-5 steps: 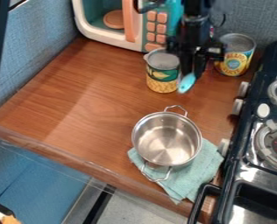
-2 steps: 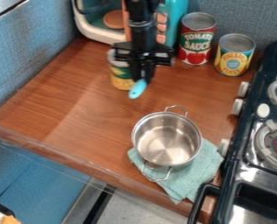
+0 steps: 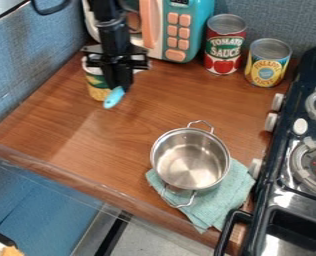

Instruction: Put the spoon to the middle right side of the can

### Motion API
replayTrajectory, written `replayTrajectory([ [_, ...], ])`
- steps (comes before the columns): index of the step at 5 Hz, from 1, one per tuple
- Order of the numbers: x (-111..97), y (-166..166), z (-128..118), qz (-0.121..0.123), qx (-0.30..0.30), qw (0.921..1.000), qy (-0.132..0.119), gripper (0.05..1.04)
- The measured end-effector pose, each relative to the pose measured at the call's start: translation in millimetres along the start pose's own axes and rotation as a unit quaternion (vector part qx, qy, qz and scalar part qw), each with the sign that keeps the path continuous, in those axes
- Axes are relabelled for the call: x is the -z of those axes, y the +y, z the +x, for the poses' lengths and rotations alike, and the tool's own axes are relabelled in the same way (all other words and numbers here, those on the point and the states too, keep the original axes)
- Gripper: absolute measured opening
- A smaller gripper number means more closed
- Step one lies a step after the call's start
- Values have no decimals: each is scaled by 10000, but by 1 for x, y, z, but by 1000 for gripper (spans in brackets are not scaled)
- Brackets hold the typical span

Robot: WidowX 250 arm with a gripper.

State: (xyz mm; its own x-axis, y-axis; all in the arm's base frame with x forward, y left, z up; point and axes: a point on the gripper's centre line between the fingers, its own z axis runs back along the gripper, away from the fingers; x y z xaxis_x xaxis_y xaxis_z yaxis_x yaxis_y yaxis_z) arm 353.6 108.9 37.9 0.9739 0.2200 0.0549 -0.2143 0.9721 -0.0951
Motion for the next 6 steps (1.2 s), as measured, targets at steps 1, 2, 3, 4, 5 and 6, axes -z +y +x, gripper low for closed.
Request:
replayTrajectory([
  [1,-3,26,-9,-116,119,9998,95,219],
  [2,-3,33,-11,-166,194,9996,119,218],
  [3,3,12,-7,-191,417,9988,141,219],
  [4,9,-24,3,-182,866,9961,48,219],
  [5,19,-36,9,-122,948,9954,63,218],
  [6,29,-36,10,-70,915,9957,109,271],
])
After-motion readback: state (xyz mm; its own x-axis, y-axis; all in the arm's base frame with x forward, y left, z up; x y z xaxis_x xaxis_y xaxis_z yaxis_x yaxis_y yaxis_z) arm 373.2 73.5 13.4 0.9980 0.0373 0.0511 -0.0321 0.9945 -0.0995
